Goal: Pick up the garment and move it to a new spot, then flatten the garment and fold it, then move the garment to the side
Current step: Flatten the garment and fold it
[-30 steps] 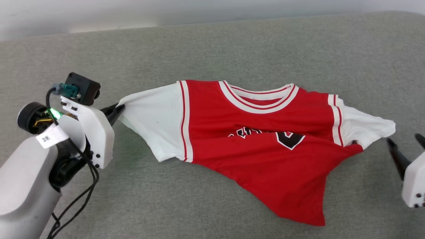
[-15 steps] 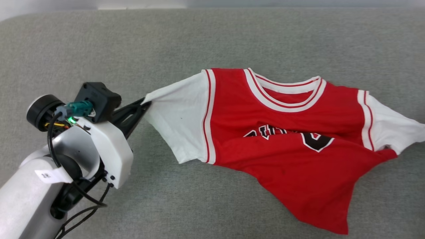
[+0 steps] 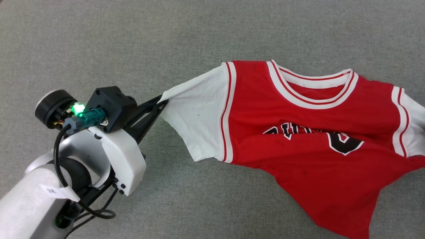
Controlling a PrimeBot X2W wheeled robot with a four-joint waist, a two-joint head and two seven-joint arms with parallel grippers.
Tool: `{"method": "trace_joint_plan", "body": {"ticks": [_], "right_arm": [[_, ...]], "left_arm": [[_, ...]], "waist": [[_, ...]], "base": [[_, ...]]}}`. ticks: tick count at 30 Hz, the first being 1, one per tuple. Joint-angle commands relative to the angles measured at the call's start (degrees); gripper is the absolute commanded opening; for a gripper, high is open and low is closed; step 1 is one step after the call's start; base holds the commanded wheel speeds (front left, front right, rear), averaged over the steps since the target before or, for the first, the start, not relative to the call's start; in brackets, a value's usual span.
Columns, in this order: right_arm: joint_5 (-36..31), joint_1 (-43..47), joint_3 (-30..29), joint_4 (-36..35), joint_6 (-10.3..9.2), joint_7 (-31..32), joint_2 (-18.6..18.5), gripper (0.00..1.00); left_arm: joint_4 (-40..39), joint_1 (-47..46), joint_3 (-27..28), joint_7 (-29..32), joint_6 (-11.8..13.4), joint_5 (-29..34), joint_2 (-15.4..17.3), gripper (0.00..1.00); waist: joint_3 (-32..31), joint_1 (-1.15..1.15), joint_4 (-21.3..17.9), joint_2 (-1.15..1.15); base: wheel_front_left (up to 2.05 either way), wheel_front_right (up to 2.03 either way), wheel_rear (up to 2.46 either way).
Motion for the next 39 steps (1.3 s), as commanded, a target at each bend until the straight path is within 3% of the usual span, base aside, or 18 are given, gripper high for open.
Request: {"method": "trace_joint_plan", "body": {"ticks": [1,4,6,13,24,39], "right_arm": [[0.69,1.43,2.15,2.75,0.11,0.29,1.28,1.0],[2.11,2.47,4.29,5.15,0.13,0.27,1.23,1.0],[3.27,2.78,5.37,6.34,0.14,0.0,1.03,0.0],[4.29,0.46,5.37,6.46,0.03,-6.04,-2.57,0.0],[7.69,-2.39,5.41,-0.12,0.02,-14.02,-7.75,0.0],[9.1,-6.01,4.38,-13.93,0.02,-17.21,-9.59,0.0]], "left_arm": [[-0.22,-0.51,-0.02,-0.31,0.23,0.31,0.06,0.0],[-0.07,-0.54,-0.03,-0.5,0.16,0.21,0.17,0.0],[0.3,-0.48,-0.07,-0.8,0.07,0.1,0.16,0.0],[3.07,0.83,0.91,-3.04,0.76,0.08,-0.04,0.0],[5.07,4.53,4.81,-9.17,3.58,0.25,1.36,0.0],[0.57,6.49,13.28,-15.27,7.68,1.05,5.99,0.0]], "waist": [[0.55,0.0,0.38,0.0],[0.9,0.0,0.61,0.0],[0.85,0.0,0.71,0.0],[-2.41,0.0,0.0,0.0],[-12.42,0.0,-2.94,0.0],[-20.94,0.0,-6.53,0.0]], "base": [[0.0,0.0,0.0],[0.0,0.0,0.0],[0.0,0.0,0.0],[0.0,0.0,0.0],[0.0,0.0,0.0],[0.0,0.0,0.0]]}}
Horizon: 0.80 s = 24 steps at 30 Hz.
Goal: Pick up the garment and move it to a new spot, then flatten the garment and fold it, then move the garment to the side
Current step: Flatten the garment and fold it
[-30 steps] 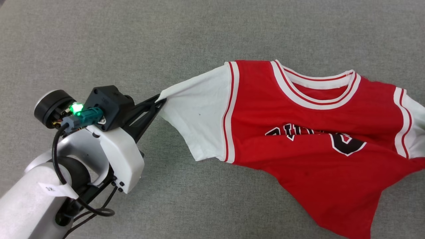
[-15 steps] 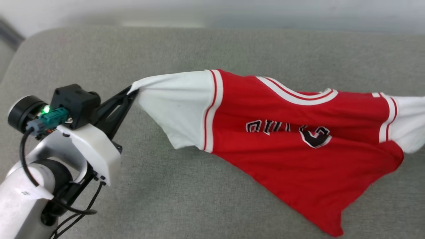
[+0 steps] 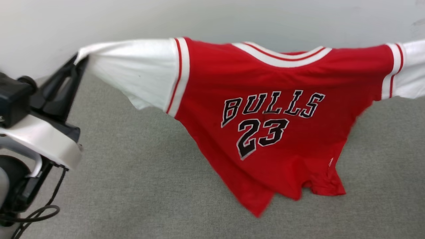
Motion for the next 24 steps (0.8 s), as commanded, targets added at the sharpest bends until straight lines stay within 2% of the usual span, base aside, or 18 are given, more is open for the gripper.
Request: {"method": "trace_joint_plan", "body": {"ticks": [1,8,14,20,24], "right_arm": [[0.1,-1.34,-0.25,-1.15,-0.06,-0.45,-0.04,0.0],[-0.33,-5.04,-1.54,-6.5,-0.06,-2.63,1.03,0.0],[-0.26,-8.73,-2.11,-7.75,-0.06,-4.7,1.64,0.0],[0.16,-13.79,-1.75,-6.2,-0.06,-6.12,2.31,0.0],[0.96,-19.02,-2.3,-4.67,-0.06,-5.95,4.81,0.0]], "left_arm": [[-0.5,-0.3,0.85,-0.63,0.51,0.21,0.51,0.0],[-3.43,-2.64,6.13,-3.05,2.33,0.87,2.68,0.0],[-4.99,-5.34,10.59,-5.25,3.71,0.78,3.59,0.0],[-4.15,-8.97,12.75,-5.79,3.28,-1.03,3.89,0.0],[-1.7,-13.06,13.33,-5.83,2.12,-2.5,4.16,0.0]], "waist": [[-1.23,0.0,-0.84,0.0],[-2.02,0.0,-2.03,0.0],[-0.5,0.0,-2.46,0.0],[2.57,0.0,-2.41,0.0],[6.07,0.0,-2.43,0.0]], "base": [[0.0,0.0,0.0],[0.0,0.0,0.0],[0.0,0.0,0.0],[0.0,0.0,0.0],[0.0,0.0,0.0]]}}
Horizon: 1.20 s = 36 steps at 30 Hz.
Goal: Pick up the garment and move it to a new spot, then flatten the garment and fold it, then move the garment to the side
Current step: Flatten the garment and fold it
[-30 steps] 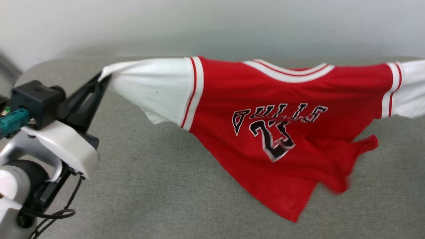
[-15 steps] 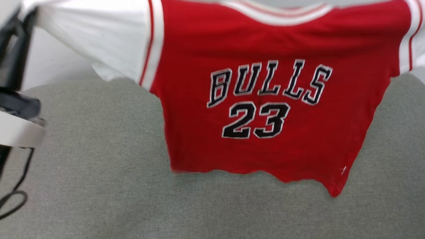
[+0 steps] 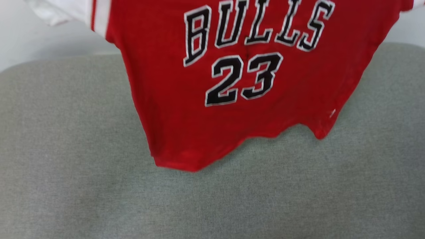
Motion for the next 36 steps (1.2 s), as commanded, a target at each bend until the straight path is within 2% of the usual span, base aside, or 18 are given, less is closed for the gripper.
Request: {"method": "trace_joint_plan", "body": {"ticks": [1,7,11,16,23,30,36], "right_arm": [[-0.58,-2.68,0.11,0.52,-0.06,0.18,0.58,0.0],[-3.85,-13.99,2.32,4.07,-0.06,0.27,1.52,0.0],[-6.7,-22.95,3.14,9.35,-0.07,-2.18,3.0,0.0],[-11.06,-34.4,2.66,17.72,-0.08,-7.47,4.79,0.0],[-18.02,-47.4,0.77,29.91,-0.08,-15.75,6.64,0.0],[-22.65,-52.1,-0.47,39.62,-0.09,-23.11,9.08,0.0],[-23.1,-48.22,-0.12,45.47,-0.08,-27.6,10.69,0.0]], "left_arm": [[0.97,-2.16,0.2,0.11,-0.5,-0.66,0.24,0.0],[7.82,-12.76,-1.09,1.07,-3.66,-1.67,1.06,0.0],[13.38,-21.78,-2.39,0.53,-5.5,-0.79,0.7,0.0],[21.08,-34.73,-5.35,-0.82,-7.98,1.47,-1.27,0.0],[34.42,-51.78,-10.25,-4.64,-10.27,5.56,-6.88,0.0],[46.95,-59.61,-13.49,-9.23,-11.99,7.2,-11.38,0.0],[54.14,-56.11,-16.88,-13.62,-13.38,7.06,-14.29,0.0]], "waist": [[2.94,0.0,-0.01,0.0],[10.93,0.0,0.09,0.0],[16.47,0.0,0.18,0.0],[22.37,0.0,0.65,0.0],[27.71,0.0,1.96,0.0],[30.26,0.0,2.67,0.0],[29.89,0.0,3.05,0.0]], "base": [[0.0,0.0,0.0],[0.0,0.0,0.0],[0.0,0.0,0.0],[0.0,0.0,0.0],[0.0,0.0,0.0],[0.0,0.0,0.0],[0.0,0.0,0.0]]}}
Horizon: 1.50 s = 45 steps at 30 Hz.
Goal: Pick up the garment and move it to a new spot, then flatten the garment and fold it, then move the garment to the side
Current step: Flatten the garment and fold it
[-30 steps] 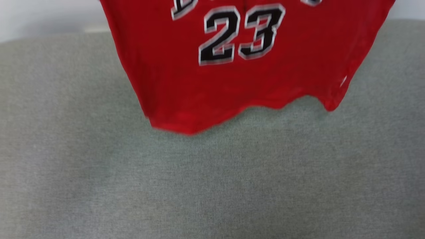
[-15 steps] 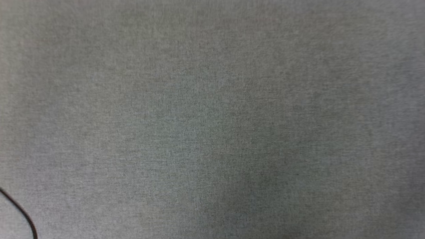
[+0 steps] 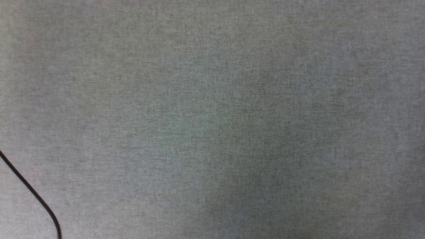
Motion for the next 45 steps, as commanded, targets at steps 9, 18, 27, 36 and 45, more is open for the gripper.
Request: {"method": "trace_joint_plan", "body": {"ticks": [9,18,27,36,45], "right_arm": [[3.75,16.83,1.48,4.65,-0.09,-4.78,0.84,0.0],[10.51,37.85,4.2,1.0,-0.08,-4.6,0.8,0.0],[18.06,58.12,7.09,-7.85,-0.08,-0.36,-1.91,0.0],[23.61,78.6,8.84,-17.49,-0.09,7.53,-6.78,0.0],[27.93,91.58,9.78,-24.21,-0.09,14.96,-10.23,0.0]], "left_arm": [[4.35,17.14,-5.66,-5.1,-1.01,-2.54,-4.24,0.0],[-1.33,39.44,-8.61,-4.99,0.36,-6.13,-5.28,0.0],[-11.11,58.26,-10.32,-1.63,4.25,-8.74,-1.81,0.0],[-19.67,75.99,-12.57,4.47,7.43,-12.83,2.87,0.0],[-25.96,88.4,-14.66,9.25,9.9,-16.73,6.05,0.0]], "waist": [[-7.17,-0.01,0.15,0.0],[-16.05,-0.01,0.28,0.0],[-23.11,-0.01,0.38,0.0],[-28.56,-0.01,0.17,0.0],[-32.87,-0.01,-0.63,0.0]], "base": [[0.0,0.0,0.0],[0.0,0.0,0.0],[0.0,0.0,0.0],[0.0,0.0,0.0],[0.0,0.0,0.0]]}}
